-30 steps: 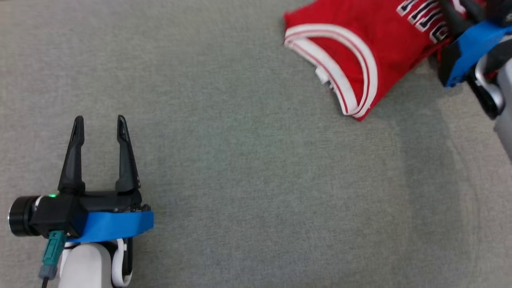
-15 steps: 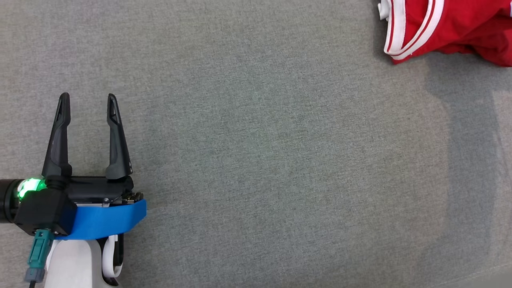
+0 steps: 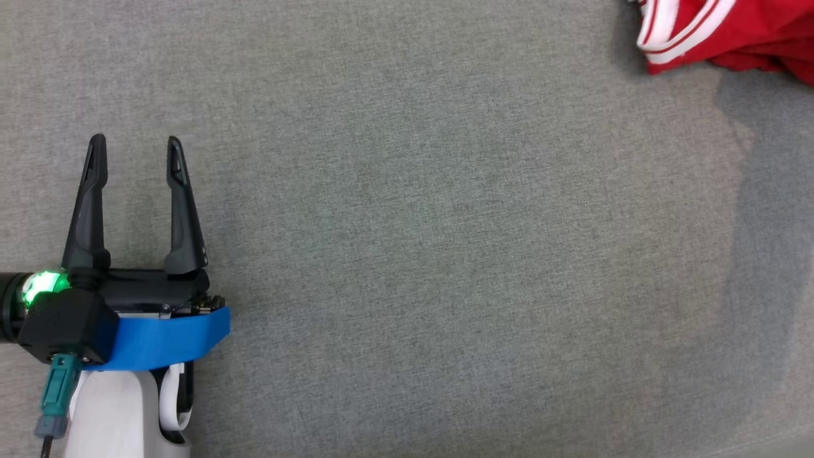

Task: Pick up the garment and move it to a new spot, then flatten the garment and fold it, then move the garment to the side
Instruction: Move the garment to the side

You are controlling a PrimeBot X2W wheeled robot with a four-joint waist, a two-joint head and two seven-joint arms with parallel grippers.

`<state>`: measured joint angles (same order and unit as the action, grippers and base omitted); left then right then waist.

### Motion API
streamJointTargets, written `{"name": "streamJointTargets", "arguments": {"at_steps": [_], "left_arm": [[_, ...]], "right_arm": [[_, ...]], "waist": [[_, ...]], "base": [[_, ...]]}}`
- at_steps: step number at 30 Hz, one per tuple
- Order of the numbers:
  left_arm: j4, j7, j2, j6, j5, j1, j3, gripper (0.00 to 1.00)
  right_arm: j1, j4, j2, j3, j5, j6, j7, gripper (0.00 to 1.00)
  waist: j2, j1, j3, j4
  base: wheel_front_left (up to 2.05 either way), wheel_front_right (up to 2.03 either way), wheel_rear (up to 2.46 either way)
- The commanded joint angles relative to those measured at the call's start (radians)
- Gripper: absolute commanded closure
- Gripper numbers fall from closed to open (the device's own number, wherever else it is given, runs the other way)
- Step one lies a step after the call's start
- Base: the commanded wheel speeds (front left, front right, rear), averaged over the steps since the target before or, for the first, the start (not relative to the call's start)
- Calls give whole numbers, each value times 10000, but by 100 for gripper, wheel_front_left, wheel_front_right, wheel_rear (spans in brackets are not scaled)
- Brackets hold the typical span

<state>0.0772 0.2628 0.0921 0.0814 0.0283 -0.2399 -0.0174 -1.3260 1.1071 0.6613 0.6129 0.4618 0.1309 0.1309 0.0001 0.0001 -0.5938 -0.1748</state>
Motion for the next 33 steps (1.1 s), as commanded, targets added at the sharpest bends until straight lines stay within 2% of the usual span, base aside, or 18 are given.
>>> {"name": "streamJointTargets", "arguments": {"at_steps": [1,8,14,17,24,33], "left_arm": [[-6,22,26,19,61,-169,8,0],[-287,22,-72,-65,222,145,-157,0],[-572,22,-155,-110,343,572,-358,0],[-754,22,-180,-135,413,888,-483,0],[-1220,21,-275,-214,574,1876,-681,0],[-1643,22,-353,-197,680,2830,-873,0]], "right_arm": [[-165,137,-97,-14,-38,-2,35,0],[-430,1166,-526,-185,-610,-2,682,0],[119,805,-1088,-538,-695,-2,1298,0],[603,-300,-1282,-909,-694,-2,1344,0],[3361,-3416,-1979,-2062,-1015,-1,1337,0],[6934,-5441,-3076,-3105,-1272,-1,1336,0]], "waist": [[-1,-1,17,30],[-1,-1,546,89],[-1,-1,1486,54],[-1,-1,2111,88],[-1,-1,3569,320],[-1,-1,4811,655]], "base": [[0,0,0],[0,0,0],[0,0,0],[0,0,0],[0,0,0],[0,0,0]]}}
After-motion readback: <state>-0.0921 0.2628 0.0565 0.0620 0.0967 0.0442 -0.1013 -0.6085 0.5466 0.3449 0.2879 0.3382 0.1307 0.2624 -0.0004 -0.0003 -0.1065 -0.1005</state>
